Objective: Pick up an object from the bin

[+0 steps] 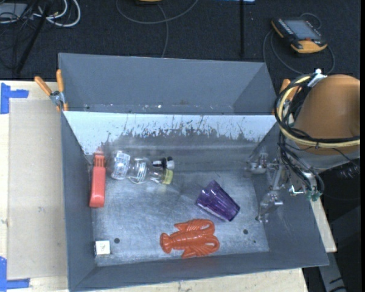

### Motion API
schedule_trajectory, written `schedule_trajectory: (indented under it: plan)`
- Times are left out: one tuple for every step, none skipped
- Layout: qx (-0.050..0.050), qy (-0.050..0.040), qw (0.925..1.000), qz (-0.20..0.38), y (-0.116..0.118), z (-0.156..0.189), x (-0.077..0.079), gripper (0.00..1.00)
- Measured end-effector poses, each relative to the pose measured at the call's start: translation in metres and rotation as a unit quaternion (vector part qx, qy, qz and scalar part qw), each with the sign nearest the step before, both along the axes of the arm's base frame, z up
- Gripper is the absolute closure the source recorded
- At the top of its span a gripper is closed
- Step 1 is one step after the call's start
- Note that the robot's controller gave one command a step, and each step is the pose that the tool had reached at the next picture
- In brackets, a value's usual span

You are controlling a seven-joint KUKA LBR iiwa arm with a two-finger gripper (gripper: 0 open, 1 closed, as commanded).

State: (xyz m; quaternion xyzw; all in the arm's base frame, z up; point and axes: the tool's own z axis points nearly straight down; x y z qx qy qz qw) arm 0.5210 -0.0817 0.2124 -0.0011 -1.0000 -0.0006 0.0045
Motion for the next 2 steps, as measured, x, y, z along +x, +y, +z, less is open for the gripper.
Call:
schedule_trajectory:
  plan:
    - [-0.001,-0.0039,1.0,0.001,0.0,0.004,0.002,0.0]
    - [-0.001,-0.0074,1.0,-0.003,0.016,-0.052,0.017,0.0]
